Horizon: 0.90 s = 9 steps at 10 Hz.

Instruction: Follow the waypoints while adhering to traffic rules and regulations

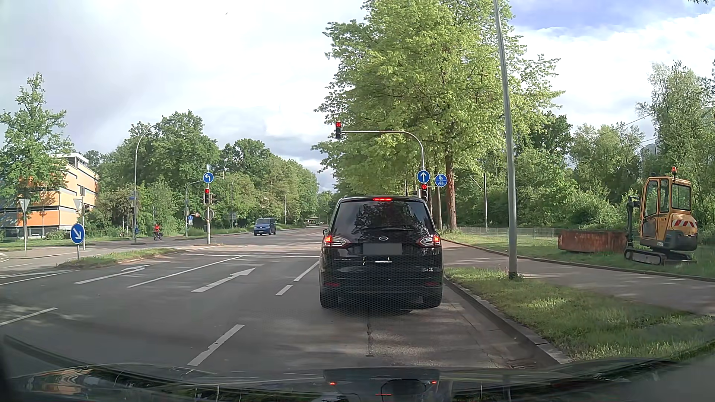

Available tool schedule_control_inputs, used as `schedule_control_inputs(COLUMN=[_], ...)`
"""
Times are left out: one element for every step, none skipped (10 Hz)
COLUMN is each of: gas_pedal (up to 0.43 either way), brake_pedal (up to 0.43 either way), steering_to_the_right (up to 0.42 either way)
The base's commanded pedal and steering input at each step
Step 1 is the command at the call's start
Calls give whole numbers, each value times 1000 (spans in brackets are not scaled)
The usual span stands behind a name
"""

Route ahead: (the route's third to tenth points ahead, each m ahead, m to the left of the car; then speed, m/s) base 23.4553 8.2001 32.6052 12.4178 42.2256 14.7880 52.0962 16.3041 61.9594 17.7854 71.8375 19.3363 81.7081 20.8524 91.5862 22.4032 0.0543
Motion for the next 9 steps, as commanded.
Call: schedule_control_inputs(gas_pedal=[0,0,0,0,0,0,0,0,0], brake_pedal=[85,85,85,85,85,85,85,85,85], steering_to_the_right=[2,2,2,2,2,2,2,2,2])
